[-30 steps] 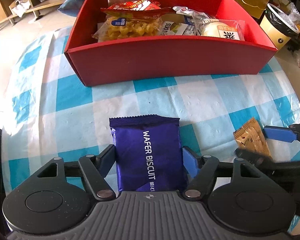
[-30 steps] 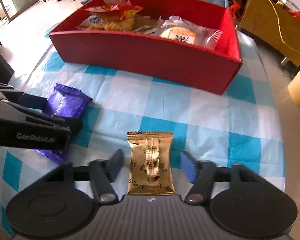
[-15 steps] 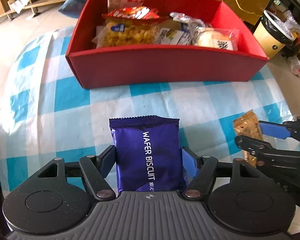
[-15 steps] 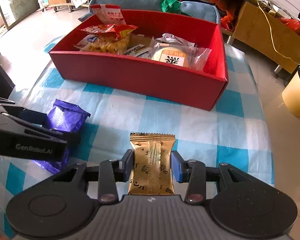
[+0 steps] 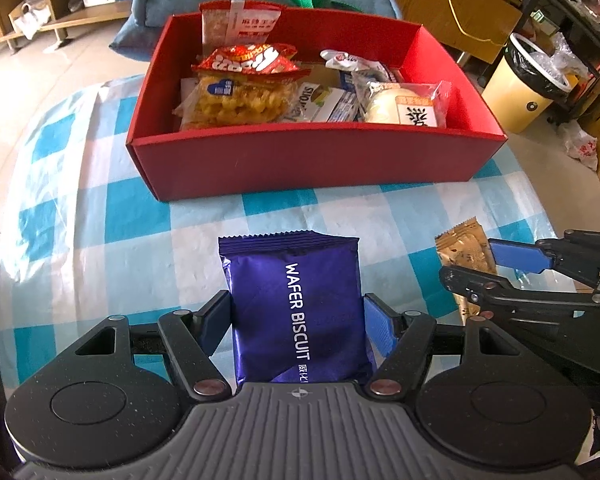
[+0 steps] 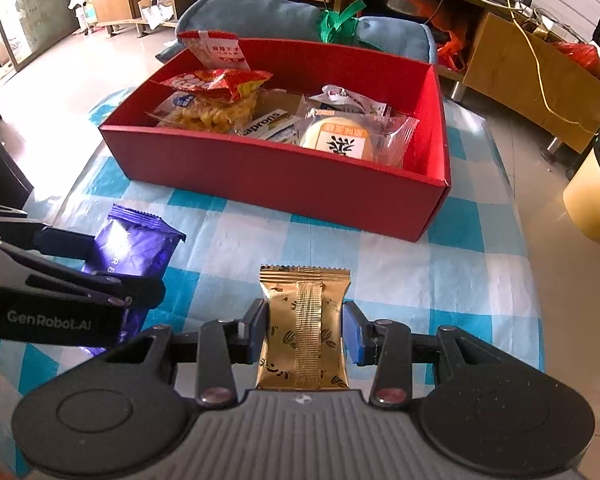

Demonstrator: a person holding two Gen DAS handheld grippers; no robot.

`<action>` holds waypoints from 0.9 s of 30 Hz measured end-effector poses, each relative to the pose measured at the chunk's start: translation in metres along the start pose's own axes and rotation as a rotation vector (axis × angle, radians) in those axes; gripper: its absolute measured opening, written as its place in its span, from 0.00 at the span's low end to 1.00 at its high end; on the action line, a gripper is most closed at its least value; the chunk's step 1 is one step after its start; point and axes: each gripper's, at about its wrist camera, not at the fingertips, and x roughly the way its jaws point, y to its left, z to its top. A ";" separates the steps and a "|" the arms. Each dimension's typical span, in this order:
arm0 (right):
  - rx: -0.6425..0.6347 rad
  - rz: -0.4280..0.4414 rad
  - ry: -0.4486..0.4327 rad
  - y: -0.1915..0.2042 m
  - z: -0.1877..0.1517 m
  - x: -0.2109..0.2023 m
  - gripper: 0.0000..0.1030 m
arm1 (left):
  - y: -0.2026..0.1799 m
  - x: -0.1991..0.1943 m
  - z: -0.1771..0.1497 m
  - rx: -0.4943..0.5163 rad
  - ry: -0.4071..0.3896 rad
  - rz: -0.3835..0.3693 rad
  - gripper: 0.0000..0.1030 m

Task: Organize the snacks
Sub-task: 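Carry the purple wafer biscuit into the red box with the left tool while the right carries the gold biscuit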

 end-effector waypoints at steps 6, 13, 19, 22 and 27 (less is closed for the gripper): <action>0.006 0.007 -0.021 0.000 0.004 -0.004 0.37 | 0.000 -0.004 0.002 -0.004 -0.014 -0.009 0.73; 0.009 0.019 -0.052 0.003 0.013 -0.012 0.37 | 0.003 -0.011 0.008 -0.022 -0.035 -0.019 0.73; 0.033 0.028 -0.090 -0.001 0.025 -0.019 0.37 | 0.005 -0.021 0.023 -0.041 -0.078 -0.030 0.73; 0.048 0.026 -0.114 -0.005 0.034 -0.023 0.37 | 0.004 -0.026 0.034 -0.050 -0.104 -0.033 0.73; 0.081 0.019 -0.154 -0.015 0.051 -0.029 0.38 | 0.000 -0.033 0.054 -0.054 -0.147 -0.036 0.73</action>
